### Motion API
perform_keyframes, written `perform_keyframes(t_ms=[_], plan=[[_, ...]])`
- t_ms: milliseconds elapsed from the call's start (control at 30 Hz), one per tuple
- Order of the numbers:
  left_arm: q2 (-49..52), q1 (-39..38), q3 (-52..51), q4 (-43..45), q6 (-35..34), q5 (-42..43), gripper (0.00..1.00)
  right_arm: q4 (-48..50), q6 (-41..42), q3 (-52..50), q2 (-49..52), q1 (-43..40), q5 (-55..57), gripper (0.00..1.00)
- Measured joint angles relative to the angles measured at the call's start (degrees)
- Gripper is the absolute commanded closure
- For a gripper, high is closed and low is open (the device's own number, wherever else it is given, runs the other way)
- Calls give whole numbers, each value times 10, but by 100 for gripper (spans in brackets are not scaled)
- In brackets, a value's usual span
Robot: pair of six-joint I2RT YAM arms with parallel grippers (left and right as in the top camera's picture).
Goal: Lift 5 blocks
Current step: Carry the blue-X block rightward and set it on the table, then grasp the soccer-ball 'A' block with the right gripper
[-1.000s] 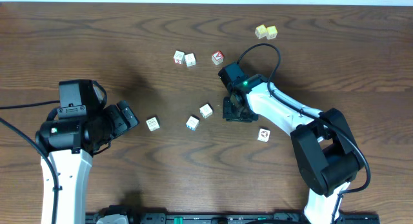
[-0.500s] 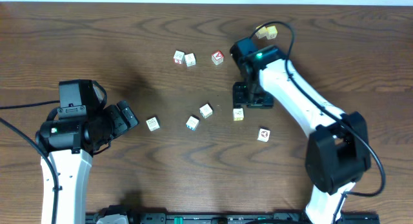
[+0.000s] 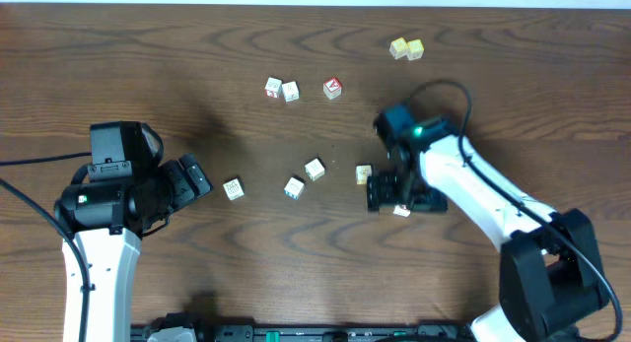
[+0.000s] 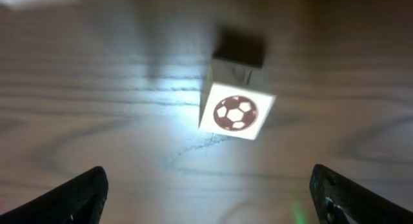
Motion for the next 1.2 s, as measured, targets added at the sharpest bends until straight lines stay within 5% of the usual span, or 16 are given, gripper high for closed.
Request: perform_keyframes(t_ms=[333, 567, 933, 1200], plan=[[0, 0, 0, 0, 0, 0, 2, 91, 20, -50, 0, -9, 9, 45], [0, 0, 0, 0, 0, 0, 2, 101, 28, -59, 0, -41, 21, 50], [0, 0, 0, 0, 0, 0, 2, 124, 27, -60, 0, -46, 21, 76], [0, 0, 0, 0, 0, 0, 2, 239, 8, -61, 0, -46, 11, 75]])
